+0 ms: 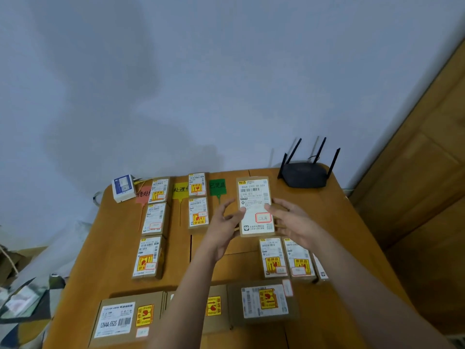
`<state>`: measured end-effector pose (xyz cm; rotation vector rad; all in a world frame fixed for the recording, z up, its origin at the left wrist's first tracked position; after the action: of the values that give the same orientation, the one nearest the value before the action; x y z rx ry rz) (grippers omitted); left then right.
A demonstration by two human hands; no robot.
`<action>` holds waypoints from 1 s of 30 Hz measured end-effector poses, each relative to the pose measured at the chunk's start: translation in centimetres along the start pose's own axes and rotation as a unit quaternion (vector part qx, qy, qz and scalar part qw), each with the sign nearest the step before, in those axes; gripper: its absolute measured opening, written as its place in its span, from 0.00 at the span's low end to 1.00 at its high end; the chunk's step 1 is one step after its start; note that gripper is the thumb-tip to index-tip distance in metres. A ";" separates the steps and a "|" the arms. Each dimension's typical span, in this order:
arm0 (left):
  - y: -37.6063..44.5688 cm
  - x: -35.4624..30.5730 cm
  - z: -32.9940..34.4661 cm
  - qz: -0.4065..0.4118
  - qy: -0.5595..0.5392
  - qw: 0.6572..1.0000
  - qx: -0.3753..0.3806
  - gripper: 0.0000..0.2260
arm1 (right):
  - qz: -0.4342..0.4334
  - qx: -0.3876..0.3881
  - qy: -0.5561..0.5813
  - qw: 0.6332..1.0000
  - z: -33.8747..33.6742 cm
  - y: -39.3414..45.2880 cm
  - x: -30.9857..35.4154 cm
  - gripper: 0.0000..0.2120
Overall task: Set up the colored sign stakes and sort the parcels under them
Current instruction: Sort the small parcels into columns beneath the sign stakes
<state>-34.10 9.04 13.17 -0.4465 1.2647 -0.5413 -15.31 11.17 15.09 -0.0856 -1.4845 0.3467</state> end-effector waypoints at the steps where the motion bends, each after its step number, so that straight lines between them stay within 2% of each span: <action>1: -0.2 0.2 0.8 -0.001 0.005 1.000 0.002 0.23 | 0.000 0.000 0.003 1.000 -0.6 -0.4 0.0 0.28; 7: -0.3 0.8 5.4 0.005 0.027 1.000 -0.012 0.22 | -0.001 -0.013 0.023 1.000 -4.7 -1.0 0.2 0.26; 17: 1.0 2.0 9.9 -0.004 -0.008 0.997 -0.070 0.22 | -0.001 -0.006 -0.045 0.999 -8.7 0.7 -0.4 0.22; 24: 1.7 2.0 6.9 -0.003 -0.015 0.995 -0.094 0.21 | 0.006 -0.005 -0.056 0.998 -5.9 2.0 -1.3 0.21; 30: 3.1 2.3 1.1 -0.008 -0.011 0.994 -0.106 0.19 | 0.007 -0.045 -0.094 0.994 -0.7 3.7 -3.7 0.21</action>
<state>-32.11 10.15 9.86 -0.6389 1.3027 -0.4170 -15.45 13.71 10.48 -0.1388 -1.6880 0.3048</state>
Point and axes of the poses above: each hand's wrist, its own y-axis towards the middle knuckle, its own z-axis out of the palm, x = y × z, the point moved 2 cm from there along y, towards the middle knuckle, and after that the axes turned 15 degrees about -z, right-handed, at the moved point
